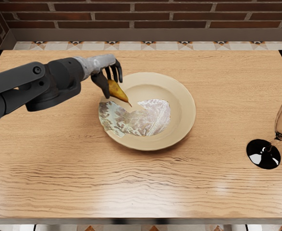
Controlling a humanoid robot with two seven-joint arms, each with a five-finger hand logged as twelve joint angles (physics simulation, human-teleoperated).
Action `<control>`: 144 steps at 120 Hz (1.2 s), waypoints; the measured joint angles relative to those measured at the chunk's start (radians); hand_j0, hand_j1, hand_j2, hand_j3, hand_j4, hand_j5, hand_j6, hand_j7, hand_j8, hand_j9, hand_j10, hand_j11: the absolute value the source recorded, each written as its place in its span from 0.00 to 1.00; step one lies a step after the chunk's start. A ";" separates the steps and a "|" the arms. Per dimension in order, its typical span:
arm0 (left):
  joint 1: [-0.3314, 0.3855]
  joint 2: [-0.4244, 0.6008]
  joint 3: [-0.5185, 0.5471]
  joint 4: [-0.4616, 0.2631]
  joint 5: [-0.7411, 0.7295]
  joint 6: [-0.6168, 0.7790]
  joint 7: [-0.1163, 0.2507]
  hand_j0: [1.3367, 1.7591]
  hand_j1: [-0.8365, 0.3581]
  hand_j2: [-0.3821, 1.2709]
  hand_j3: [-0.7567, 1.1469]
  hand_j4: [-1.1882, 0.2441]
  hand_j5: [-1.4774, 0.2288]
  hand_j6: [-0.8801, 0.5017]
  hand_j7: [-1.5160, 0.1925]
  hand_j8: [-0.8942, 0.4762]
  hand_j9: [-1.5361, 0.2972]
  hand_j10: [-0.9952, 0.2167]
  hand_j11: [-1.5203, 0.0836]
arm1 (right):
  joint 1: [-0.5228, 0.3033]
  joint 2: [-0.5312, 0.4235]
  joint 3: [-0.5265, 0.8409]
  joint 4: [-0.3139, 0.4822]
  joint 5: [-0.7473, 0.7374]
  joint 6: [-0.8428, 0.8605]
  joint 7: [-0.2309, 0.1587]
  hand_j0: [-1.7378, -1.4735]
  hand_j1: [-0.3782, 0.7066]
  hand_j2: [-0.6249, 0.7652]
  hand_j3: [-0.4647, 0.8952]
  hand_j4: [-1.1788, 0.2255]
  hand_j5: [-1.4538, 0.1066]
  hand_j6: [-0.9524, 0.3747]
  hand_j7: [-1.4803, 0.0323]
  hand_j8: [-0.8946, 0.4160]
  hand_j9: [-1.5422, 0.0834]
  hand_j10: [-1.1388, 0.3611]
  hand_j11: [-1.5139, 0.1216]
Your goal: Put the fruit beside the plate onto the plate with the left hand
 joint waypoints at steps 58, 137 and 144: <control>0.008 -0.055 -0.006 0.042 0.000 0.004 0.000 0.76 0.56 0.45 0.40 0.50 0.49 0.35 0.52 0.38 0.49 0.42 0.55 | 0.000 0.000 0.000 0.000 0.000 0.000 0.000 0.30 0.03 0.45 0.34 0.84 0.93 0.72 0.98 0.68 0.95 0.76 0.93; 0.066 0.337 -0.160 0.089 -0.677 -0.429 0.000 0.76 0.96 0.24 0.40 0.80 0.84 0.61 0.86 0.63 0.81 0.79 0.92 | 0.002 0.000 0.000 0.000 -0.001 0.000 0.000 0.30 0.03 0.45 0.34 0.84 0.93 0.72 0.98 0.68 0.95 0.76 0.93; 0.066 0.356 -0.164 0.090 -0.709 -0.458 0.000 0.76 0.96 0.24 0.40 0.81 0.84 0.62 0.86 0.63 0.82 0.80 0.92 | 0.002 0.000 0.000 0.000 -0.001 0.000 0.000 0.30 0.03 0.45 0.34 0.84 0.93 0.72 0.98 0.68 0.95 0.76 0.93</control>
